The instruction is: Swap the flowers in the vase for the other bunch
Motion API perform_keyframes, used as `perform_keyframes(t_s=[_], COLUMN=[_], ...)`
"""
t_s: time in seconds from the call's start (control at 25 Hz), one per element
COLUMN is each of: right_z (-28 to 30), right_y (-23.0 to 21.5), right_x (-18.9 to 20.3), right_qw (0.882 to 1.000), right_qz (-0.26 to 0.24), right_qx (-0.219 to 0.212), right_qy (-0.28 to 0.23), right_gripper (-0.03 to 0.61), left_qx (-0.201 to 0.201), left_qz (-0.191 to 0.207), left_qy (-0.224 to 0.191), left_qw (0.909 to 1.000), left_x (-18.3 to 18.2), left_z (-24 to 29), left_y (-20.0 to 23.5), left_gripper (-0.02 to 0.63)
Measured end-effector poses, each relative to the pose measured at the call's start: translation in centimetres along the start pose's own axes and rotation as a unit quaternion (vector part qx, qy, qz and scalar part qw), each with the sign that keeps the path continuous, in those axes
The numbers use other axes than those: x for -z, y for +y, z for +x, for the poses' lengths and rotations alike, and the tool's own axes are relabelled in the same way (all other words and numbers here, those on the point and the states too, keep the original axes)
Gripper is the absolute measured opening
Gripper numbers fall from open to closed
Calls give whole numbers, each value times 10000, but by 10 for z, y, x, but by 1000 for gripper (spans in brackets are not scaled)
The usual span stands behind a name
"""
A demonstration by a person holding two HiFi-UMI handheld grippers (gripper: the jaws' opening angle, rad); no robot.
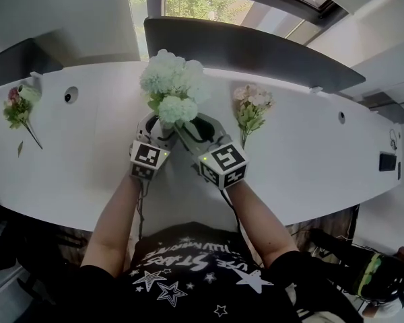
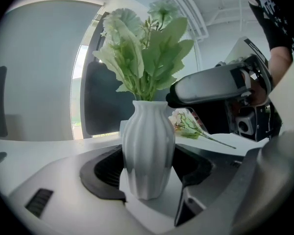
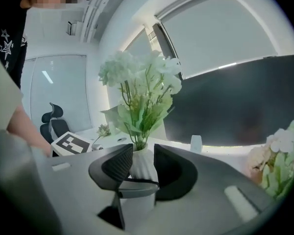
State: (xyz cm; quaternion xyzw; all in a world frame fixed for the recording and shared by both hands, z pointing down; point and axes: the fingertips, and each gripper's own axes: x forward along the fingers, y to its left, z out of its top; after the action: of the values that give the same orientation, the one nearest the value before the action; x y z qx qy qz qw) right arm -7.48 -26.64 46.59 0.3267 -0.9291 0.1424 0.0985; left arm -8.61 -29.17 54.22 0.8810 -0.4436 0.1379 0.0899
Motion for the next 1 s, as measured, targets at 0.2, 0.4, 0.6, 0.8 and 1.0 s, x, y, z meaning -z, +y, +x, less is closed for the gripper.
perform_keyframes(t_s=[0.2, 0.4, 0.6, 0.8, 1.0], right_z=[-16, -30, -44, -61, -77], right_y=[-3, -5, -2, 8, 17], right_x=[3, -2, -5, -9, -16], right_qw=[9998, 9994, 9988, 9979, 9955], right_qz=[99, 51, 27, 16, 93], right_qx=[165, 336, 470, 595, 809], right_qy=[-51, -94, -139, -270, -492], right_gripper=[130, 130, 130, 130, 127], left_qx=[-9, -109, -151, -77, 83], left_qz=[35, 210, -113, -484, -817], left_qy=[34, 36, -183, -338, -556], left_qw=[10000, 9997, 9997, 9982, 9951], left_x=[0, -2, -9, -22, -33], left_z=[0, -4, -14, -39, -67], left_y=[-1, 2, 5, -12, -21], left_gripper=[307, 308, 340, 363, 362])
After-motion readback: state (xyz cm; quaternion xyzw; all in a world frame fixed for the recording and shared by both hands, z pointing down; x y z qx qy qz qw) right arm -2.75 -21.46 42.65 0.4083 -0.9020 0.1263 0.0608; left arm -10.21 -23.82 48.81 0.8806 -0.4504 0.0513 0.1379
